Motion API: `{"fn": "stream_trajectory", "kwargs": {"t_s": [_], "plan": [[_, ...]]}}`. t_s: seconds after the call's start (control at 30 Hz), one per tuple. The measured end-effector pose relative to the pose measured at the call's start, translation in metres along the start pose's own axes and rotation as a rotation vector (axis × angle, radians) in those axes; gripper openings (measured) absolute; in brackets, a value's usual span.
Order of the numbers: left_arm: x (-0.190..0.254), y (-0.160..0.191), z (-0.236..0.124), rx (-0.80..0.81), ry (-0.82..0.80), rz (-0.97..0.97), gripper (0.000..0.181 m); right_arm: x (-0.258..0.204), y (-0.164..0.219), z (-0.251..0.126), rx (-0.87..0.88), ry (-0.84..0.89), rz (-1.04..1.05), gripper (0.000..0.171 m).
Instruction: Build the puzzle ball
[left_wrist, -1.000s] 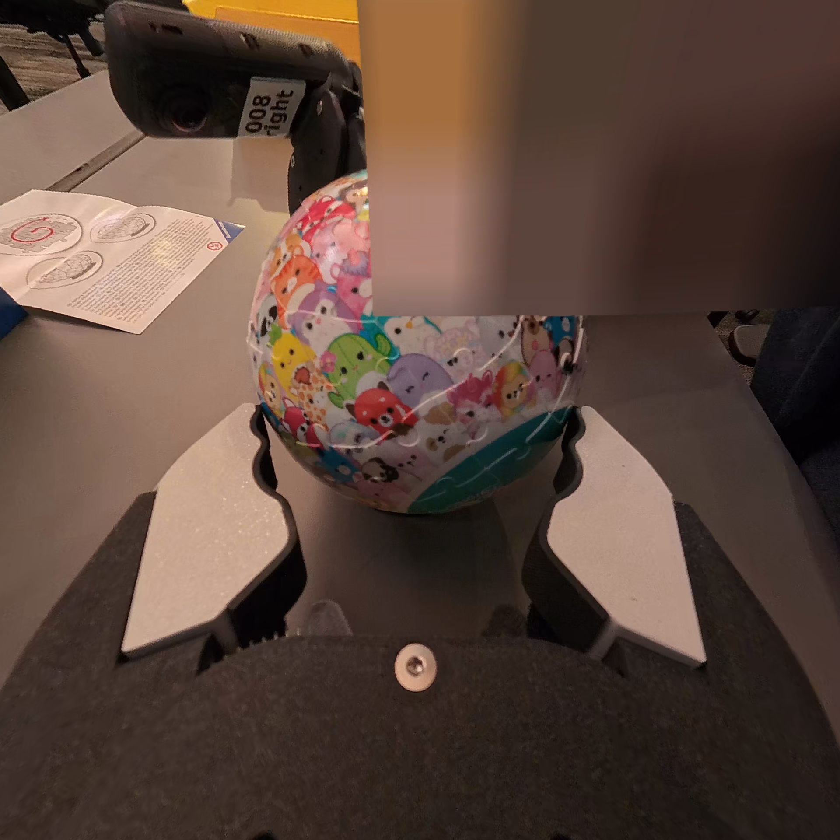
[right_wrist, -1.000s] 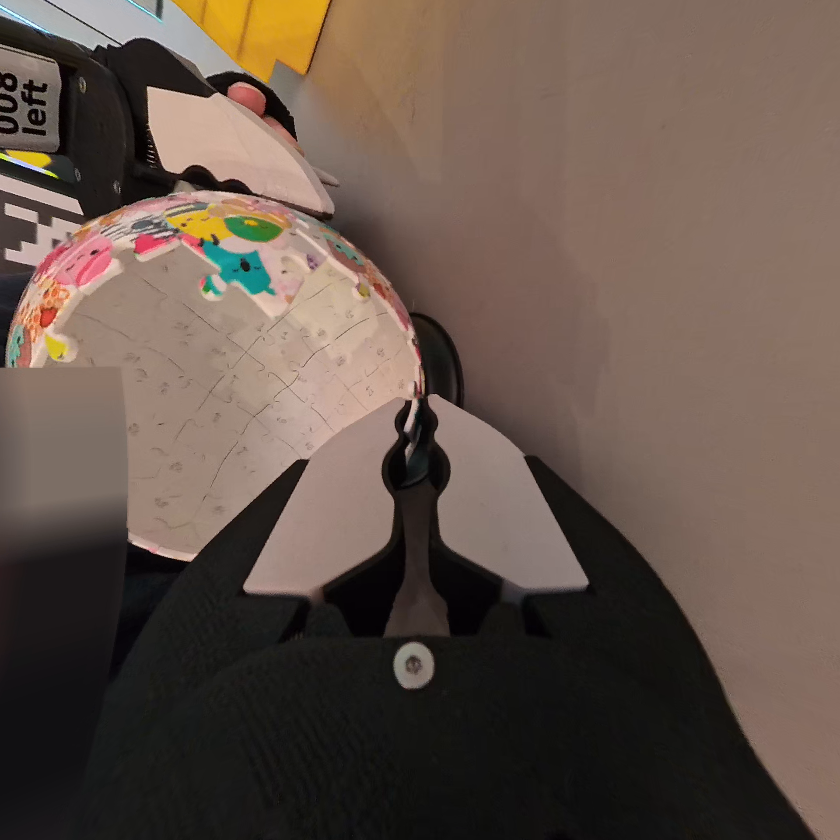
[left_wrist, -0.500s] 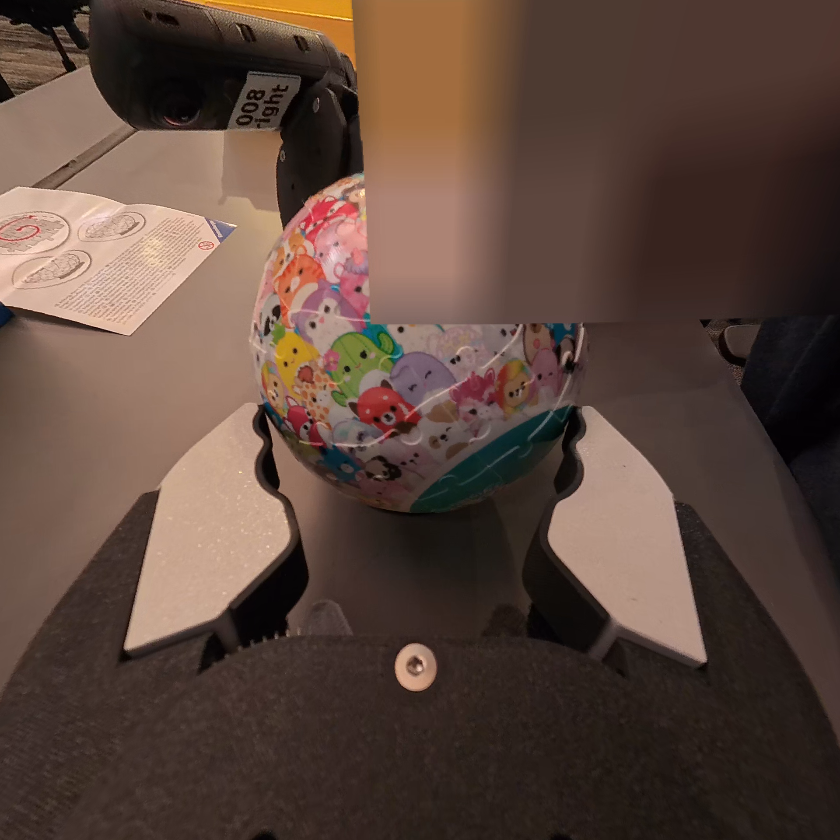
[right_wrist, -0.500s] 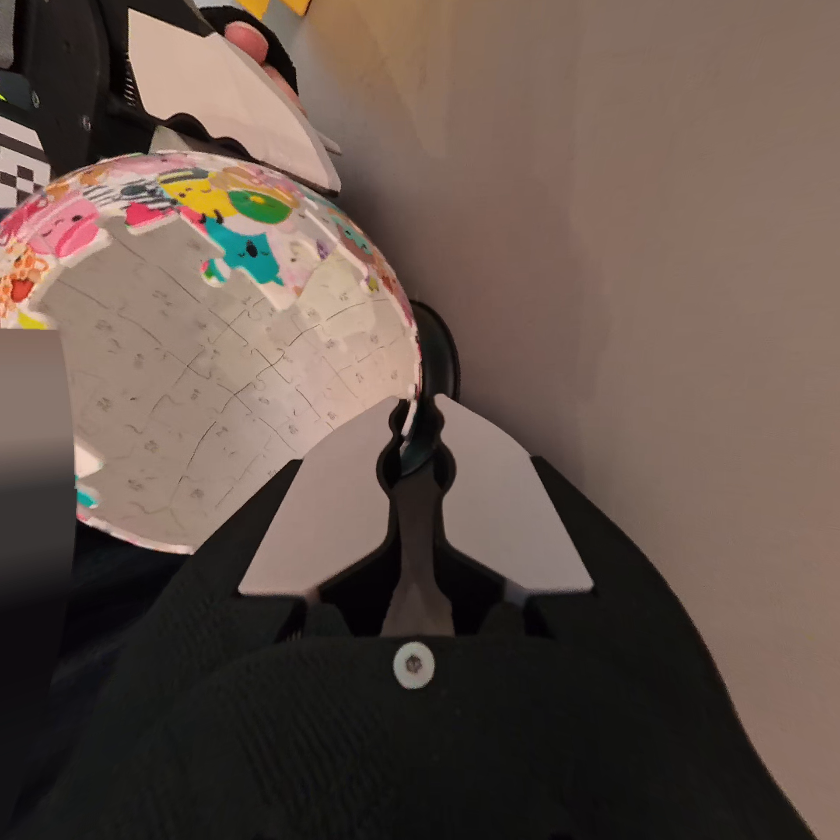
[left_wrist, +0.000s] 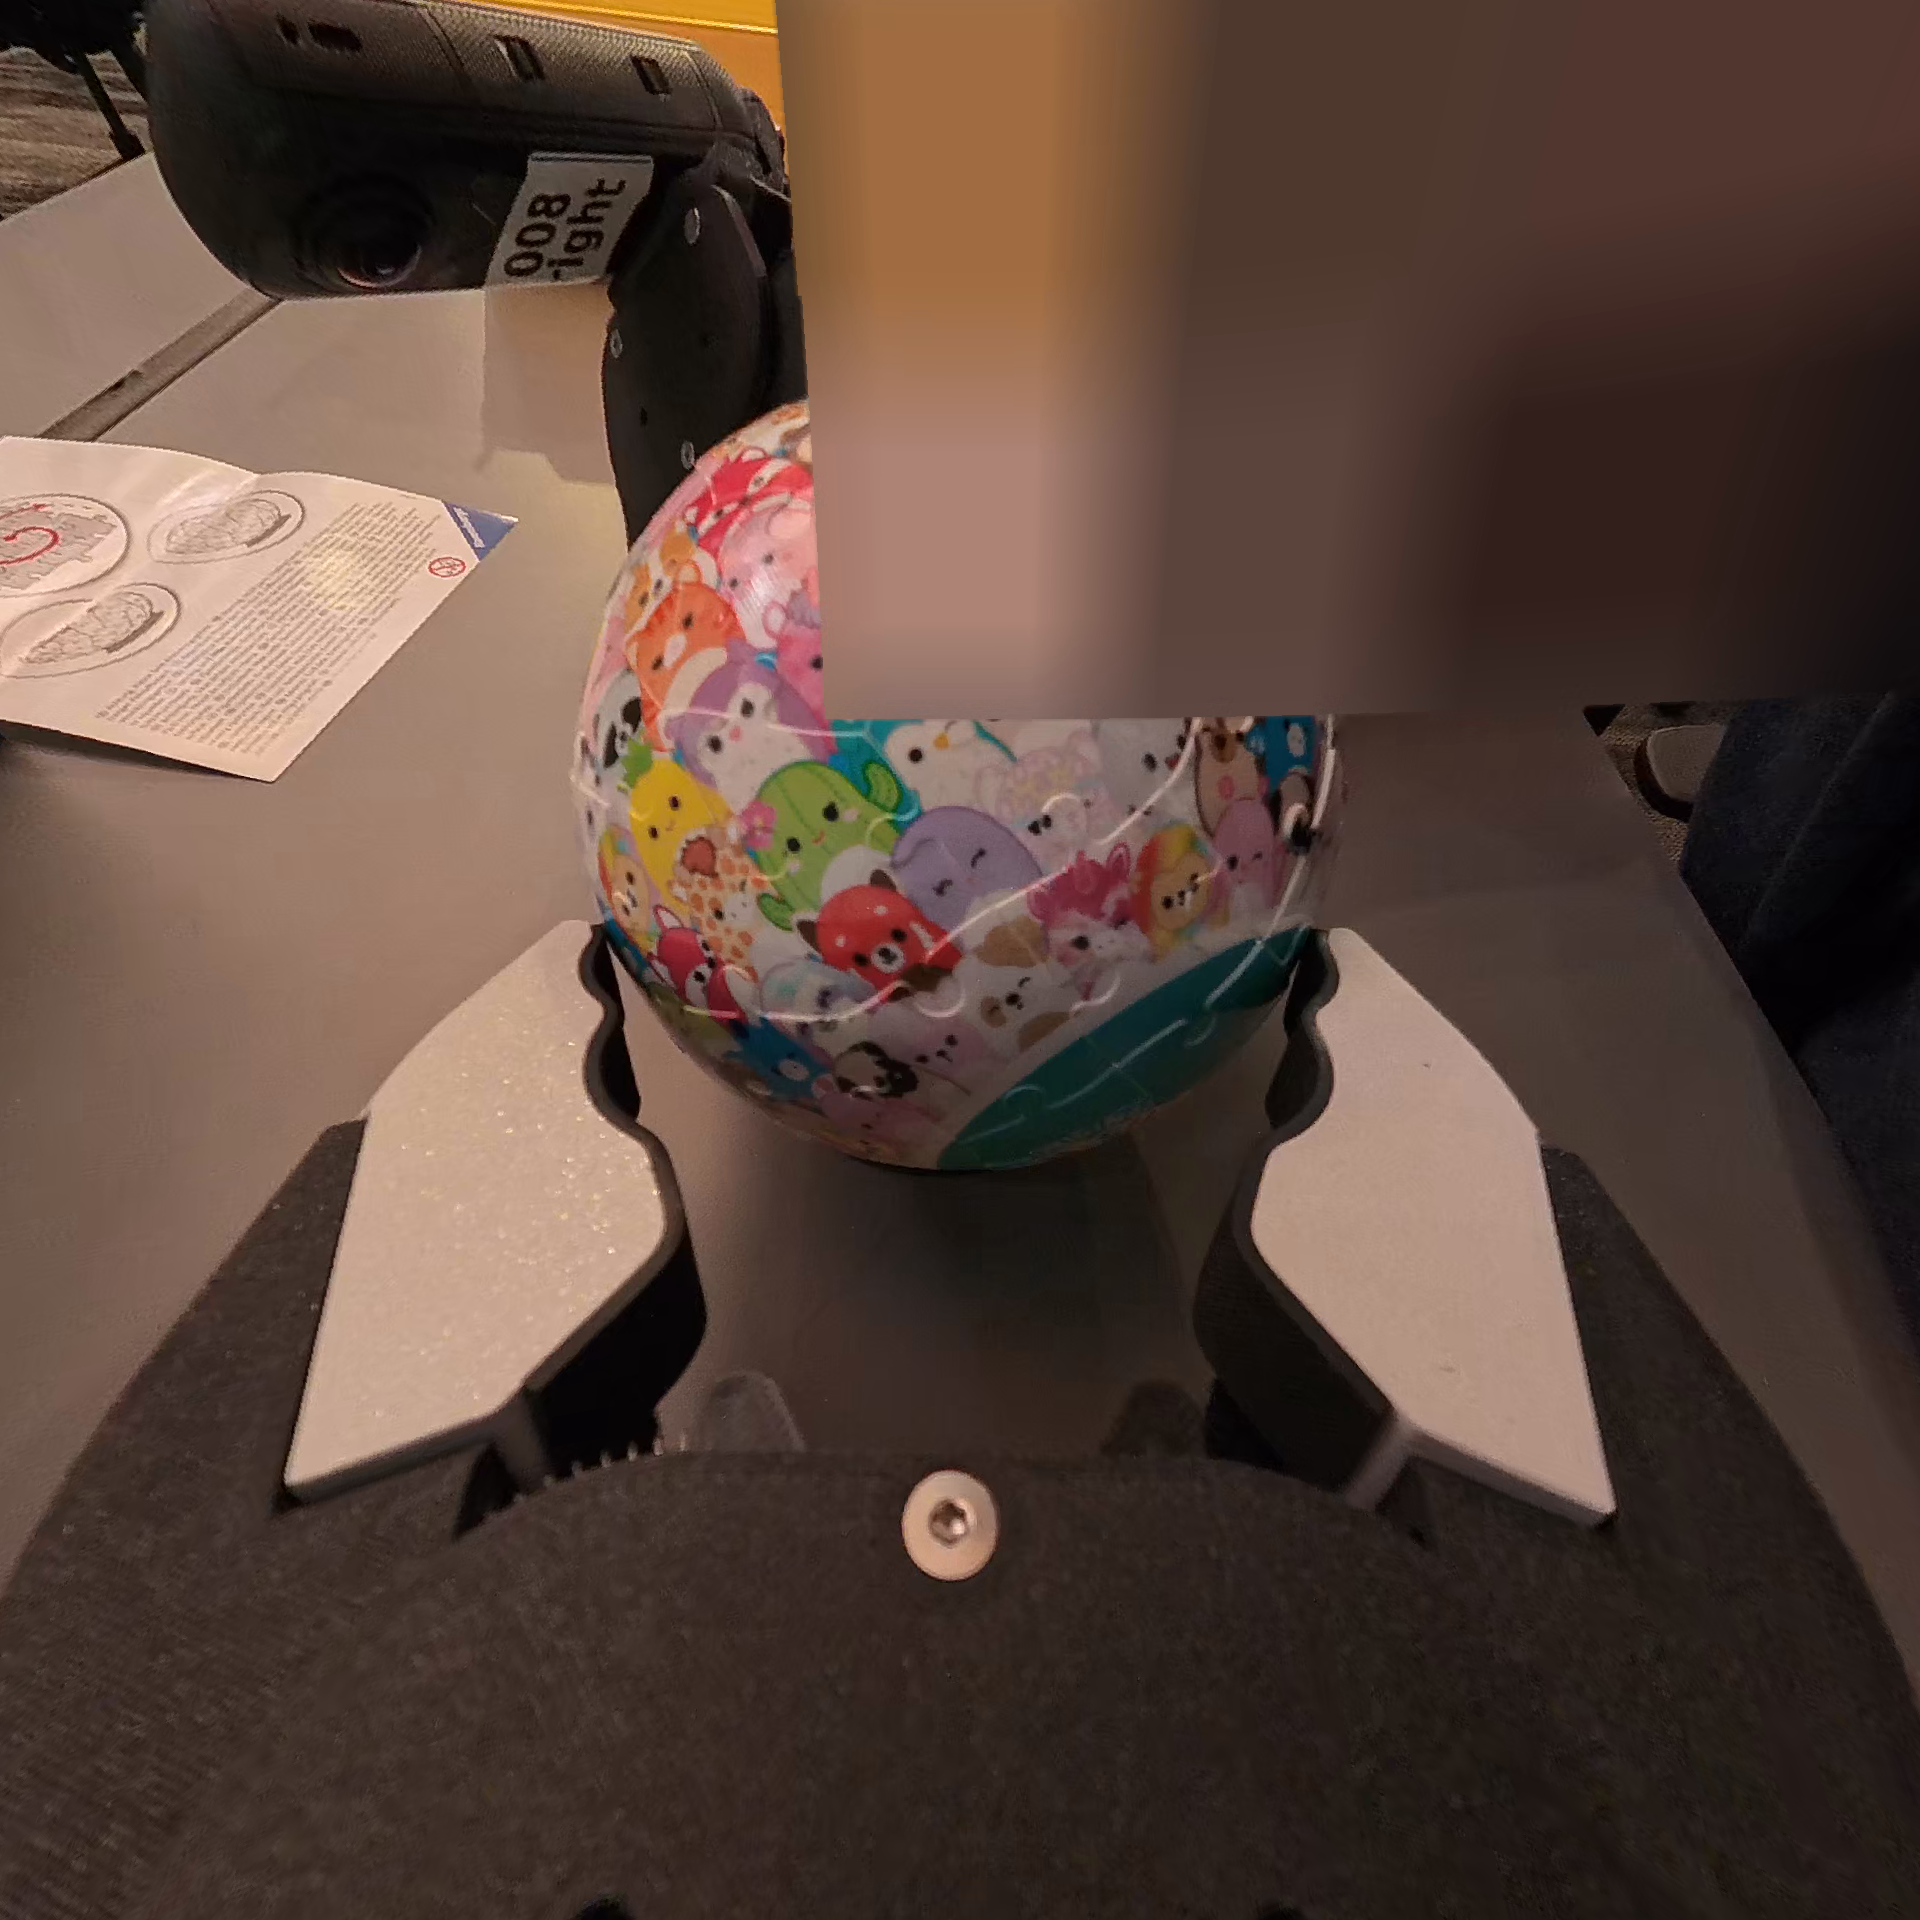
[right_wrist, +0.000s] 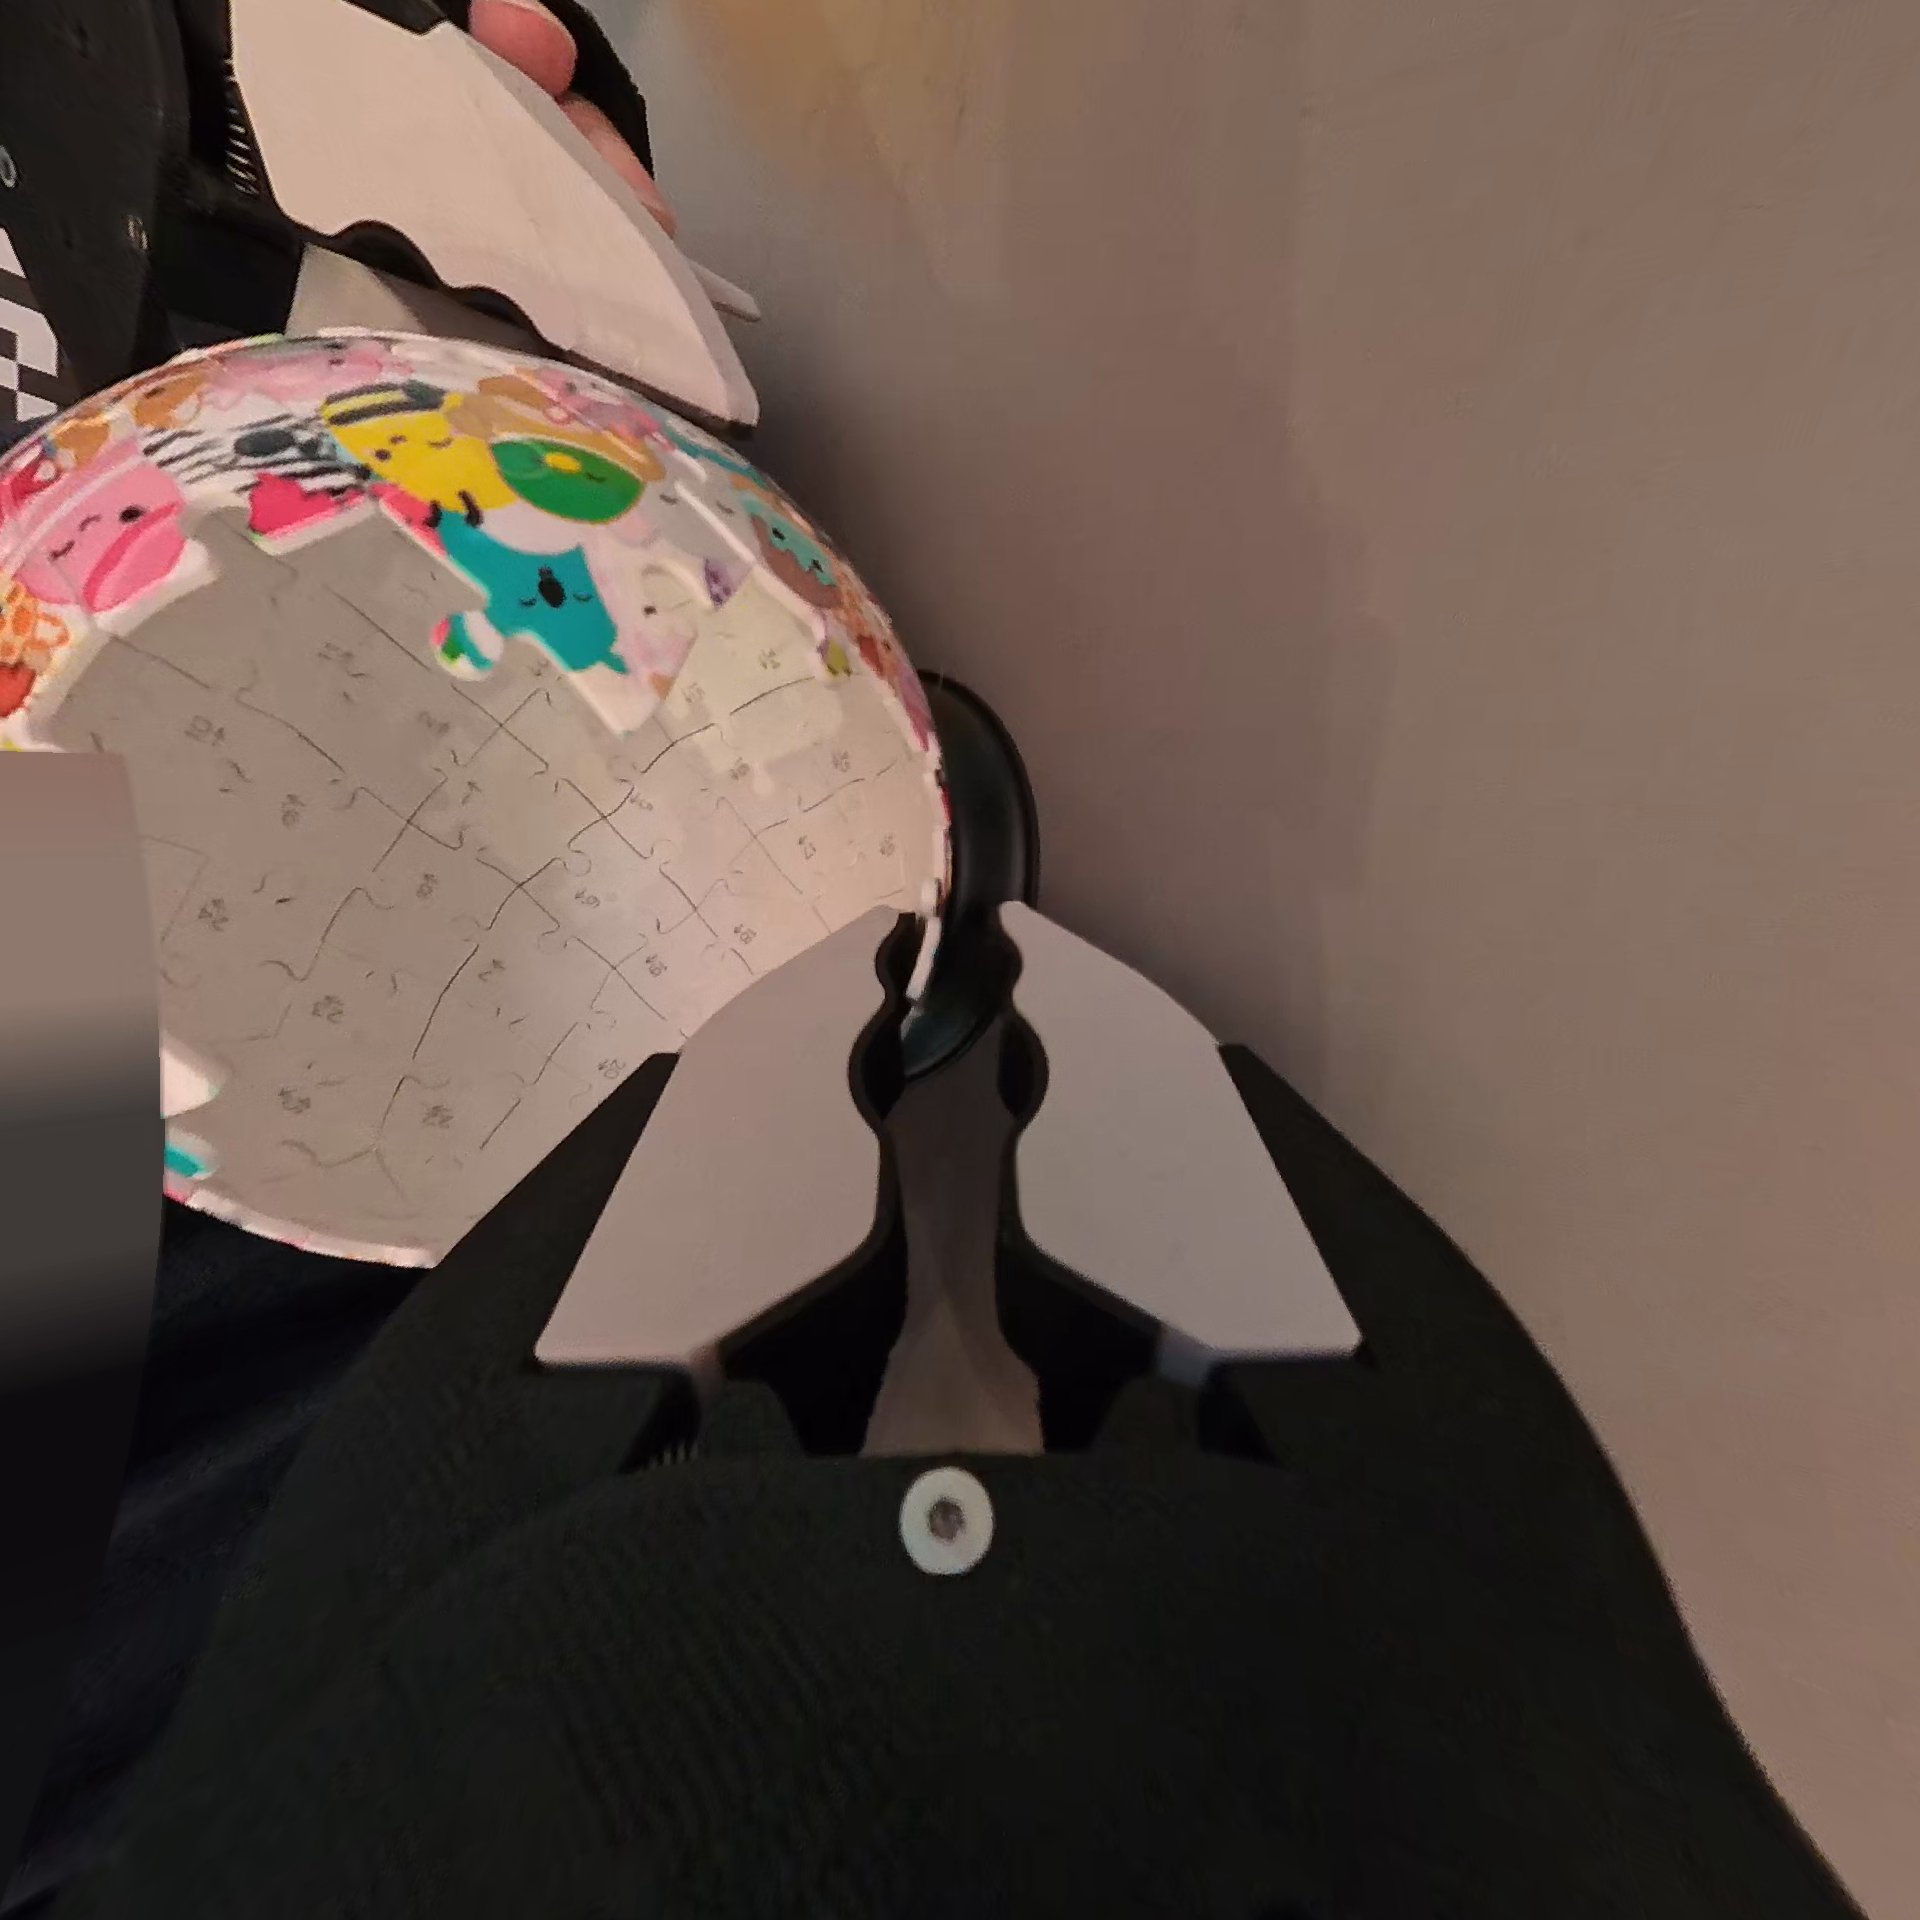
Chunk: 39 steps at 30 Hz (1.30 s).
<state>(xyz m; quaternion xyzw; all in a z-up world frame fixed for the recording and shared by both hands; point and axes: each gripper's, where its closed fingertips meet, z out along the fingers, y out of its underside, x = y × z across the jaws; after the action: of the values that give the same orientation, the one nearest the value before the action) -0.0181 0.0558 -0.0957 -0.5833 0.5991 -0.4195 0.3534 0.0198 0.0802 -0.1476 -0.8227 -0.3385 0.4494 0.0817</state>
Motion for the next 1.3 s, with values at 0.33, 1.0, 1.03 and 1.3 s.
{"fn": "stream_trajectory", "kwargs": {"t_s": [0.33, 1.0, 1.03, 1.3], "plan": [[-0.0001, 0.0005, 0.0005, 0.000, 0.010, -0.009, 0.120, -0.0009, -0.0004, -0.0004, -0.001, -0.019, 0.005, 0.011], [0.0006, 0.0002, 0.0011, -0.006, 0.011, -0.006, 0.119, -0.0020, 0.0004, -0.0014, -0.025, -0.009, -0.023, 0.011], [0.0007, 0.0001, 0.0011, -0.006, 0.011, -0.005, 0.119, -0.0019, 0.0003, -0.0012, -0.025, -0.009, -0.023, 0.011], [0.0007, -0.0002, 0.0015, -0.006, 0.012, -0.003, 0.119, -0.0031, -0.0001, -0.0020, -0.030, 0.003, -0.021, 0.006]]}}
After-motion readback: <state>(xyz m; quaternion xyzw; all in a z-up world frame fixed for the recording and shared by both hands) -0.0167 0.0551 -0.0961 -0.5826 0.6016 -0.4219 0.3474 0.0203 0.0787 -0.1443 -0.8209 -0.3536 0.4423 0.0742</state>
